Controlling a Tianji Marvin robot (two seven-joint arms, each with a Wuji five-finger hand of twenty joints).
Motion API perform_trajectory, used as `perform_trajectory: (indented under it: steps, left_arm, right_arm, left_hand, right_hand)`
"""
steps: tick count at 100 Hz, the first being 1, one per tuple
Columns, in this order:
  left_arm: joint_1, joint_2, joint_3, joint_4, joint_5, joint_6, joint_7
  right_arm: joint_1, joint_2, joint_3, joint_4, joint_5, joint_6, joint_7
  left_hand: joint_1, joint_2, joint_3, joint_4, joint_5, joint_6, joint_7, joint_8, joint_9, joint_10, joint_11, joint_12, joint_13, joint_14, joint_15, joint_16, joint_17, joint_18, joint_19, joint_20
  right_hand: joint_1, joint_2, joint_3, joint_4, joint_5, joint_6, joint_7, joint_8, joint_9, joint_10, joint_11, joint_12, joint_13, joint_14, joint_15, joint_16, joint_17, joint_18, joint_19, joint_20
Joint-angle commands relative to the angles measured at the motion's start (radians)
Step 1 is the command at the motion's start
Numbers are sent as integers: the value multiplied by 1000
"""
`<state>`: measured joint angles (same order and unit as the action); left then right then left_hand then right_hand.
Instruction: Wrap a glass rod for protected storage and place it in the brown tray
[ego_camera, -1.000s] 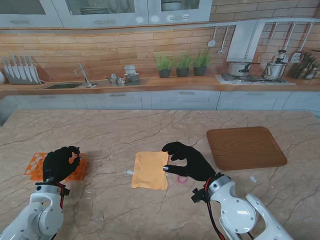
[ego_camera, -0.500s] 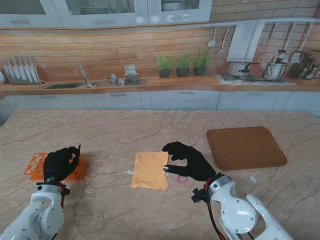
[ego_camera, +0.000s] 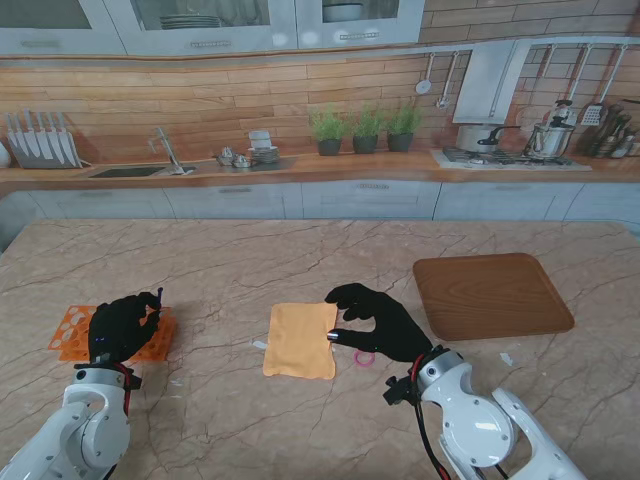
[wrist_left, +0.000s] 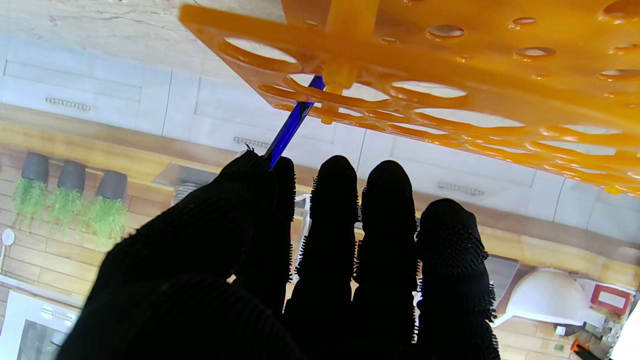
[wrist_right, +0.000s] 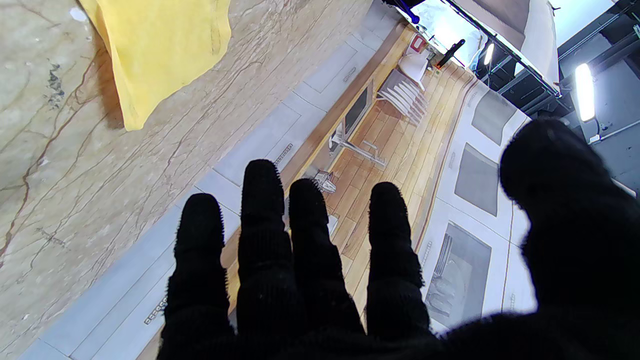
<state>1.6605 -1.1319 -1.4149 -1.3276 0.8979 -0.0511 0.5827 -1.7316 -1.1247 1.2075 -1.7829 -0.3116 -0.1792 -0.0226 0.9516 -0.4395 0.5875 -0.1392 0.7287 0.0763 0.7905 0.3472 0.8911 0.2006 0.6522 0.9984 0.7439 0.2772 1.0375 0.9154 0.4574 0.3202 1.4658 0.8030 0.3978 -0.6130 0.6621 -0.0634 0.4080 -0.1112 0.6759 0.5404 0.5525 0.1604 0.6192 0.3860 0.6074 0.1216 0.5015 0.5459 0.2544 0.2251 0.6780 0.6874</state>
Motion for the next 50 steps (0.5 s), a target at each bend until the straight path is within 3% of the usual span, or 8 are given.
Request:
perform_trajectory:
  steps: [1,34,50]
  left_arm:
    - [3,-4,4,1,-3,2,-5]
    - [-3,-6,9,10,-5,0,8]
    - [-1,-6,6,11,2,3,21]
  right_arm:
    - [-6,-4,-1,-7,1,1,0]
    - [-5,-4,-2,-7,2,3,1]
    - [-6,-5,-2,-7,1,2,-2]
  left_hand:
    - [16,-36,26,-16,-38,-20,-6,-16,-24,-21,-13,17,-23,-5,-3,-2,-11,0,6,-9]
    - [35,8,24,-19,38,-24,46,-13,58,-25,-34,-35,31,20,-5,-16,32,27,23,-12]
    - [44,16,38,-16,55,15,46,-34,81,9,-49,-123,80,37,1,-32,90,46,61,-28]
  right_hand:
    - [-46,16,-6,24,14,-26,4,9,12,-14,12,11,6,-18,10,8,-9,-3,29,24]
    - [-50,20,-5,24,15,-26,4,9,12,-13,12,11,6,-17,10,8,-10,-3,29,24]
    - [-53,24,-3,24,16,-26,3,9,12,-12,11,11,5,-18,10,8,-10,-3,29,25]
